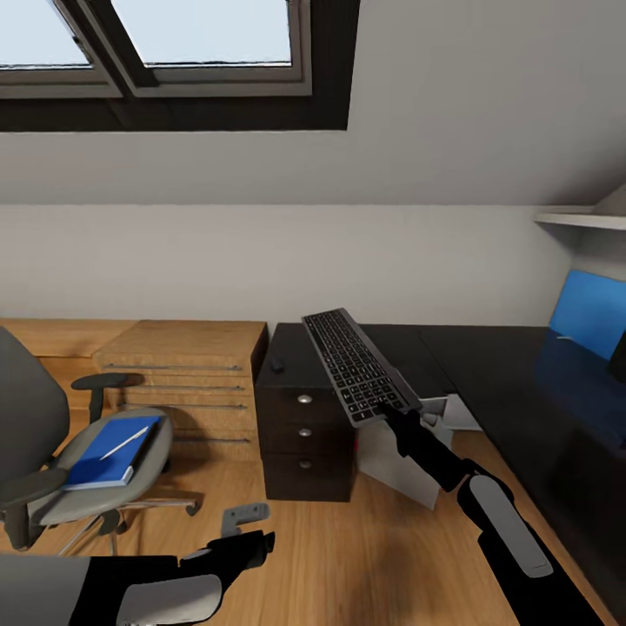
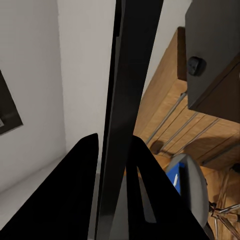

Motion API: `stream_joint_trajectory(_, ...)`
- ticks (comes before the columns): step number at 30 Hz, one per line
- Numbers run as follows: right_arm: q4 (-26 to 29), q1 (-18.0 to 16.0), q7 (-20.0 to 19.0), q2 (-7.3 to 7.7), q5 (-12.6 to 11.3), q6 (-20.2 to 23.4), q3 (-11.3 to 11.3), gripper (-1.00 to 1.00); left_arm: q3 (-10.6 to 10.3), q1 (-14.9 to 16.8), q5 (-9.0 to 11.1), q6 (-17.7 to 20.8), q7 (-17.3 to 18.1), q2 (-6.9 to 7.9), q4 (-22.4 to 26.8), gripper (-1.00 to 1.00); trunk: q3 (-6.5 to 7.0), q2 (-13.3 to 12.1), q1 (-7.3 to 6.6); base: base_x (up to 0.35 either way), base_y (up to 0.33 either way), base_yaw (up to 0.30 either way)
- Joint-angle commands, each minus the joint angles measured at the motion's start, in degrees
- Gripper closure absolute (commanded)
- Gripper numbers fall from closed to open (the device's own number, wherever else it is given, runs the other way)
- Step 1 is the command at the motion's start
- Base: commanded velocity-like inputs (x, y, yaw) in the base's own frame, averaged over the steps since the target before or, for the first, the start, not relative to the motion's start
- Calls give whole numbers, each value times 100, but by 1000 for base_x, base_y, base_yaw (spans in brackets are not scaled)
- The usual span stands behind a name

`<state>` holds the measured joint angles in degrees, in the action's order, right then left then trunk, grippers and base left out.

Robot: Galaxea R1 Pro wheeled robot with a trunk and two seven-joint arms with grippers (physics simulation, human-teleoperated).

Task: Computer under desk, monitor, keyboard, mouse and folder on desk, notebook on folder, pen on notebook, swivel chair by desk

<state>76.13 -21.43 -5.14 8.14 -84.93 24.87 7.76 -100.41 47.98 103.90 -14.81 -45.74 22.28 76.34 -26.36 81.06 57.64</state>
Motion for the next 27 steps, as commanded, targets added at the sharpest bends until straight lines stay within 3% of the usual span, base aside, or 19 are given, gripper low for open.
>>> stream_joint_trajectory(1,-2,-3,-22,4,-25,9,5,100,-14,10,34,-32,-5,-37,-59,-100,12,-37,-23,0,0,0)
stream_joint_trajectory(4,-2,-2,-22,4,-24,9,6,100,-30,10,41,-19,10,-358,-624,-100,66,-158,-89,0,0,0)
stream_joint_trajectory(7,0,-1,-22,4,-23,5,6,100,-172,10,61,-15,31,-695,-1373,-100,120,-278,-154,0,0,0)
stream_joint_trajectory(9,-1,-1,-22,4,-23,3,6,100,-227,10,135,-14,42,-827,-1734,-100,156,-358,-198,0,0,0)
stream_joint_trajectory(11,-1,-1,-22,4,-23,-2,6,100,-257,10,295,-5,53,-941,-2093,-100,191,-439,-242,0,0,0)
stream_joint_trajectory(13,-1,-1,-22,4,-31,-11,1,100,-281,7,576,52,72,-1087,-2613,-100,227,-519,-286,0,0,0)
stream_joint_trajectory(16,-2,-1,-24,4,-39,-28,-2,100,-324,2,911,316,225,-1371,-3441,-100,281,-639,-352,0,0,0)
stream_joint_trajectory(19,-2,-1,-29,9,-33,-36,-10,100,-348,-25,1002,450,598,-1460,-3788,-100,299,-679,-374,0,0,0)
stream_joint_trajectory(22,5,-1,-19,18,-33,-28,-62,100,-384,-148,1014,449,642,-1445,-3848,-100,299,-679,-374,-7,-4,0)
stream_joint_trajectory(25,2,-1,125,13,-32,-51,-303,100,-473,-598,1002,420,662,-1433,-4079,-100,299,-679,-374,-159,-254,0)
stream_joint_trajectory(27,0,-1,174,9,-28,-52,-312,100,-550,-618,996,419,663,-1466,-4086,-100,299,-679,-374,-175,-290,0)
